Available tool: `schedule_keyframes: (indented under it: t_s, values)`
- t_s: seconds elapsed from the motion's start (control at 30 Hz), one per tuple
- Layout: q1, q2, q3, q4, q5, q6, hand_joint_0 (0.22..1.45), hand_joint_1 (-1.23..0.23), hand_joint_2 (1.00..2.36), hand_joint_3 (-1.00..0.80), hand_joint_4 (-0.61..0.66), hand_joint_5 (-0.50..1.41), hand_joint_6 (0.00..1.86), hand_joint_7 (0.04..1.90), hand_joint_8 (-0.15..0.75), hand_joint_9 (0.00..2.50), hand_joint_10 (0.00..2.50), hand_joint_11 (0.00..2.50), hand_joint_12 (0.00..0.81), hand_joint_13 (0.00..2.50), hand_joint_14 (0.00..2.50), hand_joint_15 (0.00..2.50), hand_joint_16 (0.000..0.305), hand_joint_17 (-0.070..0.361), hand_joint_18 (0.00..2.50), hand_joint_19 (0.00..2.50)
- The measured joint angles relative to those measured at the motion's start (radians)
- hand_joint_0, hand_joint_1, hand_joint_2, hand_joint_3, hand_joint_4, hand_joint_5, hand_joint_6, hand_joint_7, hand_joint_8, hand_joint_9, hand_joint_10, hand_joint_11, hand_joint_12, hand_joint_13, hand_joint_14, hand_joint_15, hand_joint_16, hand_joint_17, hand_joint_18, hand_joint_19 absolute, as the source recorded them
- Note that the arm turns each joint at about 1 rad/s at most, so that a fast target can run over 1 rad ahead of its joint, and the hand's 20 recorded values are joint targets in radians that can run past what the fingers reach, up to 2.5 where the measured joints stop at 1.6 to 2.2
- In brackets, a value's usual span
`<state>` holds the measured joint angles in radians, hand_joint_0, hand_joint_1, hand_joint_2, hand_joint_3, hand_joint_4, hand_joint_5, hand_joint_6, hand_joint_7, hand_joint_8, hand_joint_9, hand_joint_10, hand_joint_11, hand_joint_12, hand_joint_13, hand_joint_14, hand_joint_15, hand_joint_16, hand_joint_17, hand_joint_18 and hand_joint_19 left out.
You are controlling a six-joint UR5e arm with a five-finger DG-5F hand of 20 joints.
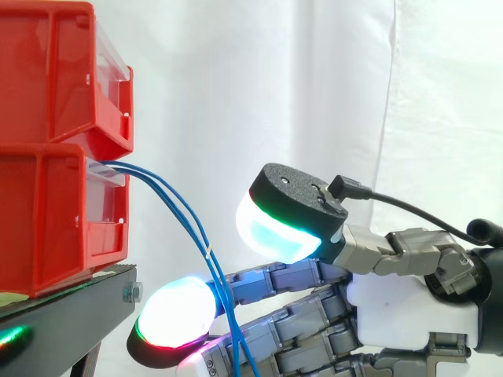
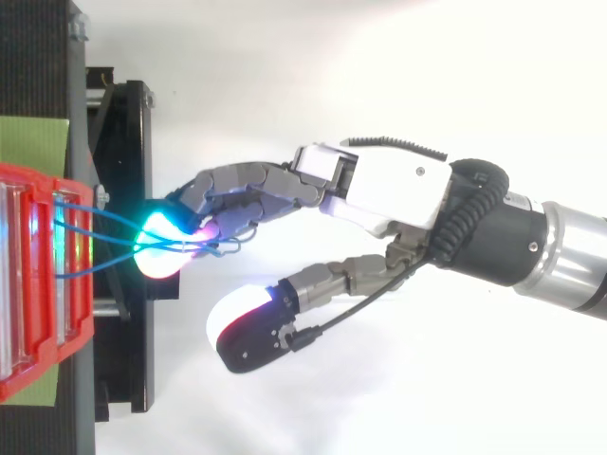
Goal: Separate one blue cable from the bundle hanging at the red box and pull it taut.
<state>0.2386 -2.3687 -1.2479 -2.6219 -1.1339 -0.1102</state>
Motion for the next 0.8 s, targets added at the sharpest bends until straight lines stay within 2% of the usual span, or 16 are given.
schedule_keyframes:
  t_s: [0.27,0.63,0.8]
  values:
    - [-0.007,0.0,0.0,0.0,-0.037,0.032,0.59,-0.57,1.01,-0.44,0.29,-0.13,0.5,1.06,0.338,0.66,0.01,0.31,0.304,0.63,0.01,0.24,0.033,0.074,0.48,0.3]
    - [-0.019,0.001,0.001,0.001,-0.062,0.049,0.61,-0.55,1.01,-0.4,0.19,-0.11,0.5,1.31,0.342,0.7,0.01,0.36,0.306,0.67,0.01,0.26,0.032,0.073,0.51,0.31]
    - [-0.026,0.001,0.001,-0.001,-0.066,0.05,0.61,-0.55,1.01,-0.4,0.18,-0.12,0.56,1.25,0.342,0.71,0.01,0.37,0.306,0.68,0.01,0.26,0.032,0.073,0.52,0.3]
